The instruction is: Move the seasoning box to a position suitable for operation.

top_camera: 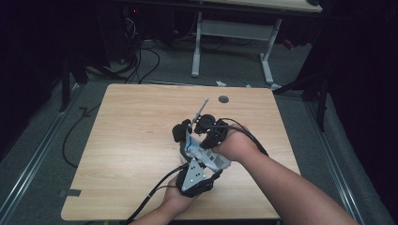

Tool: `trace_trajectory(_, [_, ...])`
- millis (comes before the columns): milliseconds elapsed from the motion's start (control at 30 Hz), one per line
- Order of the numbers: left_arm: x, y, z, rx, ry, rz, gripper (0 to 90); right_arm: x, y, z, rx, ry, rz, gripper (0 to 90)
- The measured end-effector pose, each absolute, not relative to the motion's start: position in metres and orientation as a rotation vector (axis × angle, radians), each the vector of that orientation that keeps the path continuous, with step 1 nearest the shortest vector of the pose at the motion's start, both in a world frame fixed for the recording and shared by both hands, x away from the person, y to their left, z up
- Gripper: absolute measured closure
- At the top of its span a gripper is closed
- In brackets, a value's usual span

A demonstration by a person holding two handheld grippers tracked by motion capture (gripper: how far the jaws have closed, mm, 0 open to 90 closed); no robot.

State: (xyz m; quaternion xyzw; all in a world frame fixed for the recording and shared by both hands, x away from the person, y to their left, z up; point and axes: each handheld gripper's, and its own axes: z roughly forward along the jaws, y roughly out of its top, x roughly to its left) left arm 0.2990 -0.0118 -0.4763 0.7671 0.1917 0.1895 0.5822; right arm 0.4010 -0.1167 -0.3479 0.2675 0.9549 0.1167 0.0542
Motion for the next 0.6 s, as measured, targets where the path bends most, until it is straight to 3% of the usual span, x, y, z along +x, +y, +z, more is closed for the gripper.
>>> trace_trajectory(600, [0.2988,-0.0115,-0.4757,1.787,0.448,0.441,56.5,0.4009,-0.1171,-0.3465,0.808,2.898,0.356,88.7])
